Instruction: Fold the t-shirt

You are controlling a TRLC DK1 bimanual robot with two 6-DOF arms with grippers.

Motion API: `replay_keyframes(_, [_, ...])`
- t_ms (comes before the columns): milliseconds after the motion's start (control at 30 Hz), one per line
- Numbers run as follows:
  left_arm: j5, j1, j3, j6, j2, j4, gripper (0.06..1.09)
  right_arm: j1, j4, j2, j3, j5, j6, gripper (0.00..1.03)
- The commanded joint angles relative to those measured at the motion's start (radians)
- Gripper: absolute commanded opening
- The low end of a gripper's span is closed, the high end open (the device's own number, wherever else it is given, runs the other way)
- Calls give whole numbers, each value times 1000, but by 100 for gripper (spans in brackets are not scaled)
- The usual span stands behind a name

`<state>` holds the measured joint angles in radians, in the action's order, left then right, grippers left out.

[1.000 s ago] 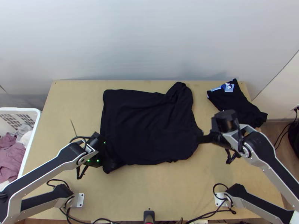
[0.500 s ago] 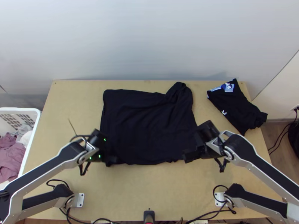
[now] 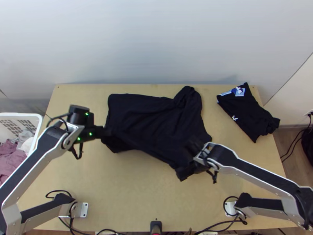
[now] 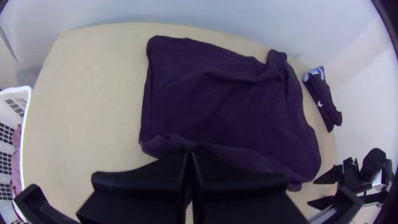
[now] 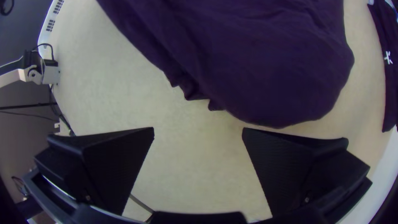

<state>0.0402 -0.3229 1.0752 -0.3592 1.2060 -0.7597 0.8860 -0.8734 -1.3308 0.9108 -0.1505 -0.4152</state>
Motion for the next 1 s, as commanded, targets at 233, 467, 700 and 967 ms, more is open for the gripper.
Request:
replay_keyframes(233, [1, 65, 112, -14, 66, -3, 10, 48, 160, -226, 51, -1, -4, 97])
replay_keyframes(467, [4, 85, 109, -1, 78, -1, 10, -30, 185, -231, 43, 69, 33, 96])
replay_keyframes(700, [7, 91, 101, 0, 79, 0, 10, -71, 185, -171, 17, 92, 50, 96])
replay_keyframes(967, [9, 91, 94, -1, 72, 0, 10, -56, 212, -183, -6, 115, 50, 78])
